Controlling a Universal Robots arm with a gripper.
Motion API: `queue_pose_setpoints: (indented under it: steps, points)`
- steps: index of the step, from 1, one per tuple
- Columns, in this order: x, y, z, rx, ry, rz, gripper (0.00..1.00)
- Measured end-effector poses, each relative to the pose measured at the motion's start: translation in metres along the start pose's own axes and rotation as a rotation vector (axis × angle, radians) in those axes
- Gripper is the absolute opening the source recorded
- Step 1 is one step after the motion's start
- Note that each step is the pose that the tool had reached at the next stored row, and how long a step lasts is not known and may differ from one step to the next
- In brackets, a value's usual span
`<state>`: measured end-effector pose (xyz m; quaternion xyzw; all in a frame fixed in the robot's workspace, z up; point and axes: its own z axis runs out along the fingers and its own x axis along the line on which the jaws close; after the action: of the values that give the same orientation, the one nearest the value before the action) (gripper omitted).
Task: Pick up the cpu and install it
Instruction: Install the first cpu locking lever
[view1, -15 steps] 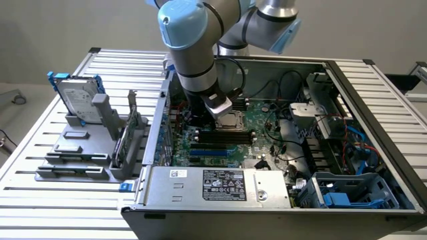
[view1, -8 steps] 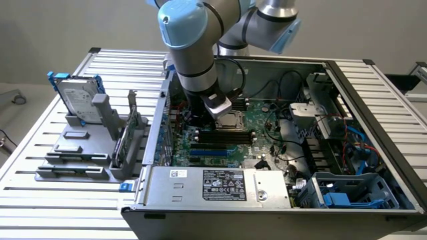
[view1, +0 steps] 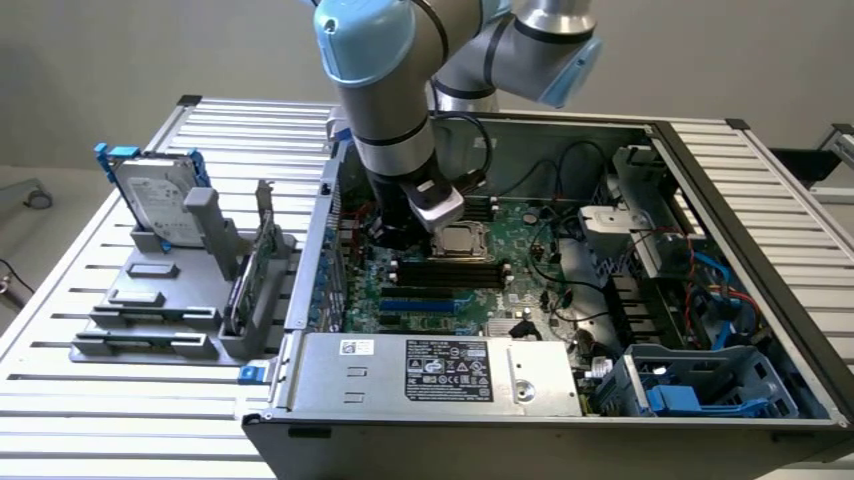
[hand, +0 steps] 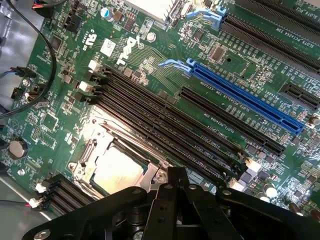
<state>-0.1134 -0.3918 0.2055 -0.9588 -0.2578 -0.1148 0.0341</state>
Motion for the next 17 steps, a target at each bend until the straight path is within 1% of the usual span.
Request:
queue_pose_setpoints:
  steps: [2,4,8,10,13,17]
  points:
    - [0.001,-0.0002,-0.0044,0.0014,-0.0027,0.001,0.11]
    - [0.001,-0.0008,-0.0063,0.0026,-0.0076,-0.002,0.11]
    - [0.001,-0.0026,-0.0088,-0.0038,-0.0197,-0.034,0.11]
    - [0.001,-0.0034,-0.0102,-0.0059,-0.0243,-0.052,0.11]
    - [0.002,-0.0049,-0.0129,-0.0076,-0.0316,-0.078,0.11]
    - [0.004,-0.0069,-0.0169,-0.0084,-0.0412,-0.111,0.11]
